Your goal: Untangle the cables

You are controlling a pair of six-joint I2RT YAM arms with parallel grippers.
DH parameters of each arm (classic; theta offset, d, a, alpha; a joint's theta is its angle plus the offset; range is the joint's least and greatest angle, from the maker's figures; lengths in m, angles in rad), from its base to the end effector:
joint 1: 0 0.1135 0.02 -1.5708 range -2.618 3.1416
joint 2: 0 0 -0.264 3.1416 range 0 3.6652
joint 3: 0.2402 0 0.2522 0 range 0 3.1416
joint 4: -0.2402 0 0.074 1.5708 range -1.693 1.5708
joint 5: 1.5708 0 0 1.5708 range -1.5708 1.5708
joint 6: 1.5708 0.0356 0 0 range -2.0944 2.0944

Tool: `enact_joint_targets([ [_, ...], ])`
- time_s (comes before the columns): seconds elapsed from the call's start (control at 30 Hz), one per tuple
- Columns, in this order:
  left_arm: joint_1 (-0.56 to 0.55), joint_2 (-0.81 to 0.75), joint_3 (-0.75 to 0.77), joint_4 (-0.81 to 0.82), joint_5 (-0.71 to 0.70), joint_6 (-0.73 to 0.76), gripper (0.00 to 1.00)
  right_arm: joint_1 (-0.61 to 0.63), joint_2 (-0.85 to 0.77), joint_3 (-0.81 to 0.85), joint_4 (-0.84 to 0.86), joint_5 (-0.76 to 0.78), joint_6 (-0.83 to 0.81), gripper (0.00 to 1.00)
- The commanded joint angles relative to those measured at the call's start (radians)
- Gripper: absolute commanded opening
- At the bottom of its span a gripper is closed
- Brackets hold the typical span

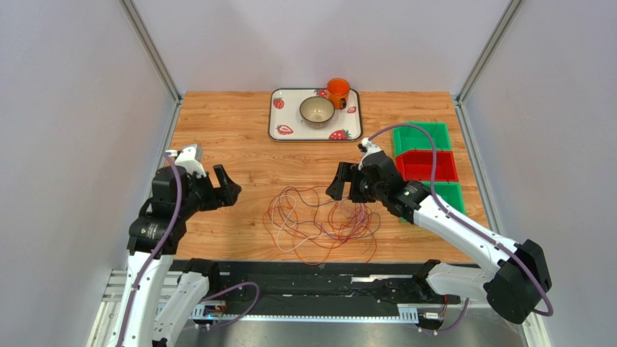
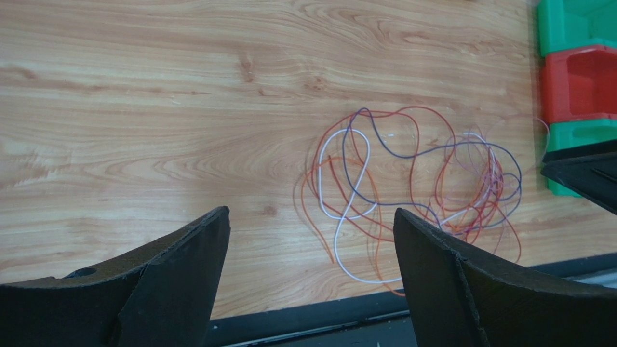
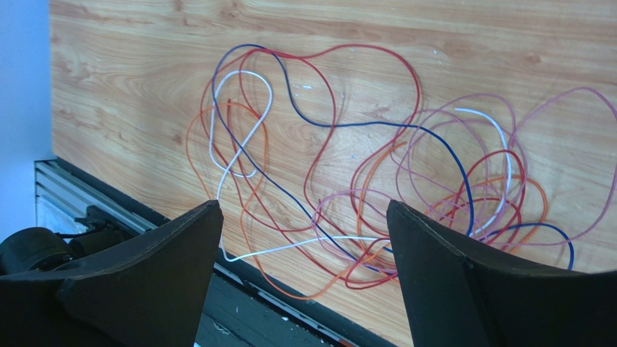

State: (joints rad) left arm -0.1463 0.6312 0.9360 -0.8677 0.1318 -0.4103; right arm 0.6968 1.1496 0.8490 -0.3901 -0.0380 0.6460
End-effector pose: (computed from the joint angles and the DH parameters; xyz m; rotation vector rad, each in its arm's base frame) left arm 0.1130 -0.0214 0.3417 -0.2066 2.1545 -0.4649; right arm 0.1895 0.1604 0.2694 -0.0815 2.3730 0.7308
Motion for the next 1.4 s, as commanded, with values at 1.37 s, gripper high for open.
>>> enact_joint_targets([
  [1.37, -0.322, -0.013, 0.009, 0.025, -0.248, 0.024, 0.76, 0.196, 0.923, 0.895, -0.311, 0.024, 0.043, 0.72],
])
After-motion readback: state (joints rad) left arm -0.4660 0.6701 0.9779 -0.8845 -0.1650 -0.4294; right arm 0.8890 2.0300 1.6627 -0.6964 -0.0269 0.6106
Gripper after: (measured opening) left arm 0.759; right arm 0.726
